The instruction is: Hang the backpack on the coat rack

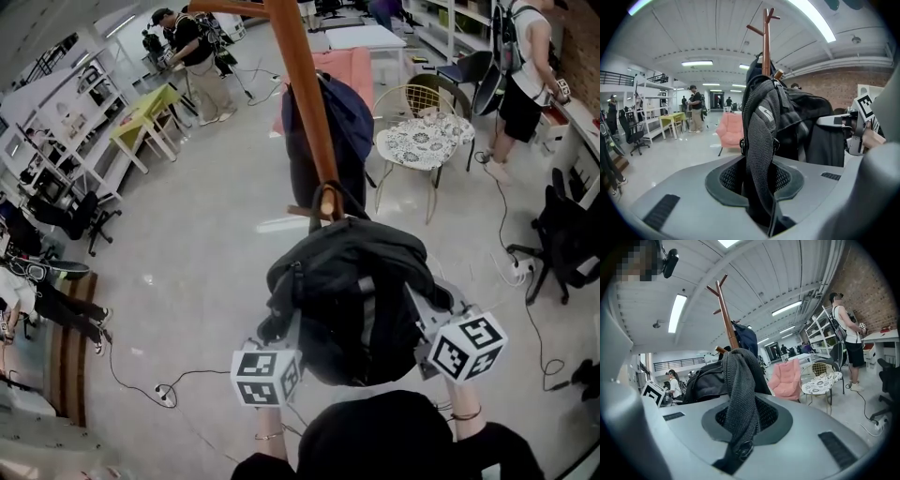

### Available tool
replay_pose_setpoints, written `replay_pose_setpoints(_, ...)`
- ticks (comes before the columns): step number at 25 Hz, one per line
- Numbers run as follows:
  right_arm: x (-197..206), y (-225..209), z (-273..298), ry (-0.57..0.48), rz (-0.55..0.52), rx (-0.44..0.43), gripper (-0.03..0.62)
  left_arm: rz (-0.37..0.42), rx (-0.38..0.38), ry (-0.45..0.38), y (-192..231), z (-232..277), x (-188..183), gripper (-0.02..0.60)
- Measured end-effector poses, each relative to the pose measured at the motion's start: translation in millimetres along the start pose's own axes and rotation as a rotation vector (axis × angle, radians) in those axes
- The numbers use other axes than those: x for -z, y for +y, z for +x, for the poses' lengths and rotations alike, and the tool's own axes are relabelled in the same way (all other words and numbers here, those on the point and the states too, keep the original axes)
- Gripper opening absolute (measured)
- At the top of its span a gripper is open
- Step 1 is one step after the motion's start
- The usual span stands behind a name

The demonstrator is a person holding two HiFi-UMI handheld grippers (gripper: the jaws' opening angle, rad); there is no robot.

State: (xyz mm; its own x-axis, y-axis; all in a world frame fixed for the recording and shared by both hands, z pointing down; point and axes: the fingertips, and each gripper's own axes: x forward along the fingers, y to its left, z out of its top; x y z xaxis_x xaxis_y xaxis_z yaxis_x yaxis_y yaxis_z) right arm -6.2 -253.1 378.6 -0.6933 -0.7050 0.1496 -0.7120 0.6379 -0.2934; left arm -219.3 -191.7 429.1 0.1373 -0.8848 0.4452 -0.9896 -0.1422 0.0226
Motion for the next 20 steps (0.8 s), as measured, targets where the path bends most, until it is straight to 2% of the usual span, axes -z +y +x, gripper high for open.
replay_pose_setpoints(11,14.3,-3.7,6.8,0.01,-0.012,0.047,0.038,-0.008,0.04,0.024,5.6,13.1,13.7,0.1)
replay_pose_setpoints(20,18.5,-7.3,12.0,0.014,-0.046,0.065,0.038,-0.001,0.045,0.013,12.0,19.6,14.9,0.111)
